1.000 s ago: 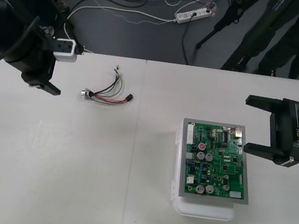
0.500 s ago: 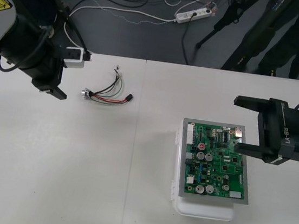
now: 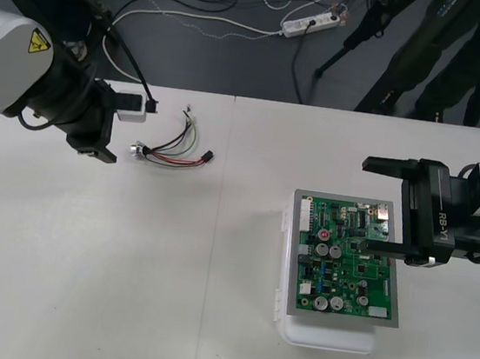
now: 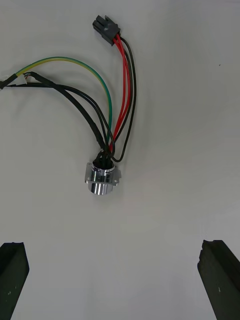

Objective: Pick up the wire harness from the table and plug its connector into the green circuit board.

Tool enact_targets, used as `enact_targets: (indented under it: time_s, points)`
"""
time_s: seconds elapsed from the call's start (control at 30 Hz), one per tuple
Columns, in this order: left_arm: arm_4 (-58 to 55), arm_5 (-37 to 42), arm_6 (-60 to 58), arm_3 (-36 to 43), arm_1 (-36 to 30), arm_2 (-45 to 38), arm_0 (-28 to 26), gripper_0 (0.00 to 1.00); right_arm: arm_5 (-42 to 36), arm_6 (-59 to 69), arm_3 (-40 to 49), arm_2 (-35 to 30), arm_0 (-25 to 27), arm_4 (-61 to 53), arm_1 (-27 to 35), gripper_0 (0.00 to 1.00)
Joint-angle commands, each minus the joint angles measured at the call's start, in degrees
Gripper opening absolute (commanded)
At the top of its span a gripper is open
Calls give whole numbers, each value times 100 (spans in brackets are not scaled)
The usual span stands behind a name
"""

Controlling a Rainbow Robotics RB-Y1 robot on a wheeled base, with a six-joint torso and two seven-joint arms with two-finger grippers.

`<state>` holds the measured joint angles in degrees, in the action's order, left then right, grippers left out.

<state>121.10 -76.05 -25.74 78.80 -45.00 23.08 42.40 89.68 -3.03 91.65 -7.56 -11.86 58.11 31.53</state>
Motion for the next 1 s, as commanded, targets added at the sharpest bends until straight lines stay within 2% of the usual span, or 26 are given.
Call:
enact_targets:
  time_s: [0.03,0.2,1.0]
  points:
    - [160,846,448,-40,62,373,286,100,32,-22,143,79,-150,-80,205,100]
    - [213,1295,509,-391,185,540,278,100,32,-137,143,79,-150,-150,187,100]
    - [599,2015,650,-1411,949,540,286,100,32,-181,143,-27,-158,-124,187,100]
